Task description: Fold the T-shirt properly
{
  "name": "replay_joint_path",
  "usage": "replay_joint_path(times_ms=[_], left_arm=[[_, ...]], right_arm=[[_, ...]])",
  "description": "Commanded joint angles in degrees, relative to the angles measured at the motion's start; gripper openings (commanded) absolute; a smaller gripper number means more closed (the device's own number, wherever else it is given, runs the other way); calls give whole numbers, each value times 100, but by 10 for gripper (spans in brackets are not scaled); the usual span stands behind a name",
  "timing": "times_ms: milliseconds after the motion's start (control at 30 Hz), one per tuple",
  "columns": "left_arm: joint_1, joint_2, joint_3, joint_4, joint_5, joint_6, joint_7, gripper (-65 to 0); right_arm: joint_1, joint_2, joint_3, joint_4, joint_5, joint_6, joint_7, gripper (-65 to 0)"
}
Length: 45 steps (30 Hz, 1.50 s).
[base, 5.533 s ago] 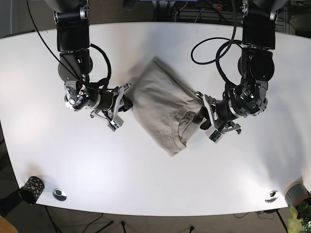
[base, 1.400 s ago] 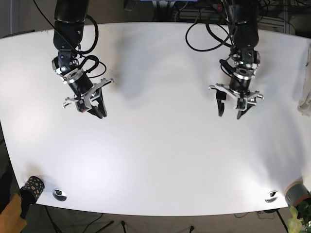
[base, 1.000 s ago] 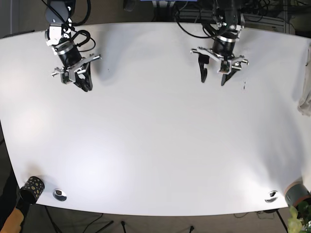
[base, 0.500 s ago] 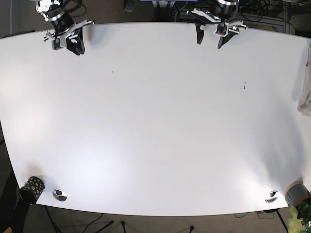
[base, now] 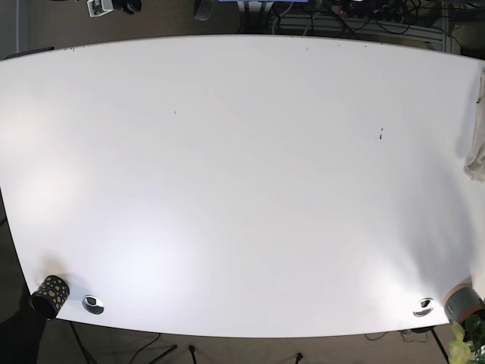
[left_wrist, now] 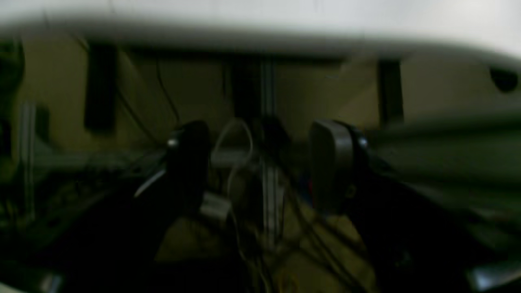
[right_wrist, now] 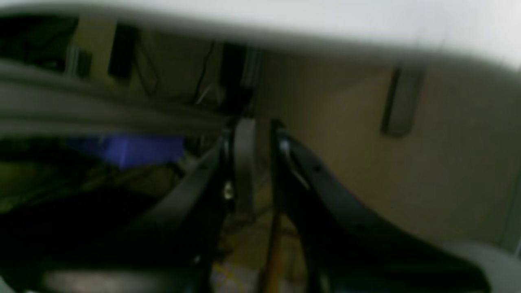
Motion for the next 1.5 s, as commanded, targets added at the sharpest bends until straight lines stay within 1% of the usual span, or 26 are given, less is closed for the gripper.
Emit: replay_joint_path(times_ms=[0, 67, 133, 200, 267, 400, 533, 700, 767, 900, 967, 1033, 1100, 1333, 1367, 1467], left_arm=[[99, 9, -94, -200, -22, -23, -136, -314], [64, 9, -174, -595, -22, -41, -136, -353], [-41, -69, -244, -938, -22, -41, -136, -368], [-208, -183, -270, -1228, -49, -41, -136, -368], [-428, -306, -279, -1650, -57, -41, -136, -369], [-859, -447, -288, -2397, -49, -41, -136, -369], [-1378, -473, -288, -3233, -31, -41, -136, -369], [-2037, -675, -279, -4200, -14, -32, -136, -369], [-2336, -702, -279, -4622, -14, -32, -136, -369], [-2925, -895, -279, -5589, -22, 21, -136, -369], [-3259, -948, -279, -6063, -31, 232, -136, -369], [-3549, -965, -253, -6521, -22, 557, -145, -369], [-3786, -1062, -235, -6855, -22, 777, -154, -369], [-4560, -1097, -77, -7883, -22, 838, -145, -367], [-4709, -1088, -77, -8033, -22, 847, -145, -367], [-5123, -1088, -77, -8551, -22, 856, -145, -367]], right_arm=[[-144, 75, -37, -187, 56, 29, 49, -591], [-135, 66, -46, -556, 56, 29, 49, -591], [-118, 66, -64, -890, 56, 29, 49, -591], [-3, 66, -195, -1154, 56, 29, 49, -591], [164, 83, -486, -1514, 47, 29, 49, -591], [533, 215, -943, -2129, 47, -6, 49, -591], [1025, 206, -1365, -2780, 47, -33, 49, -591], [1623, 180, -1628, -3369, 47, -42, 49, -591], [1887, 127, -1760, -3598, 47, -42, 49, -591], [2397, -13, -1822, -4143, 47, -42, 49, -591], [2660, -22, -1822, -4450, 47, -42, 49, -591], [2933, -128, -1822, -4767, 47, -42, 49, -591], [3179, -189, -1822, -5057, 47, -42, 49, -591], [3961, -277, -1831, -6050, 38, -42, 49, -591], [4085, -347, -1831, -6191, 38, -42, 49, -591], [4419, -435, -1831, -6613, 21, -42, 49, -591]])
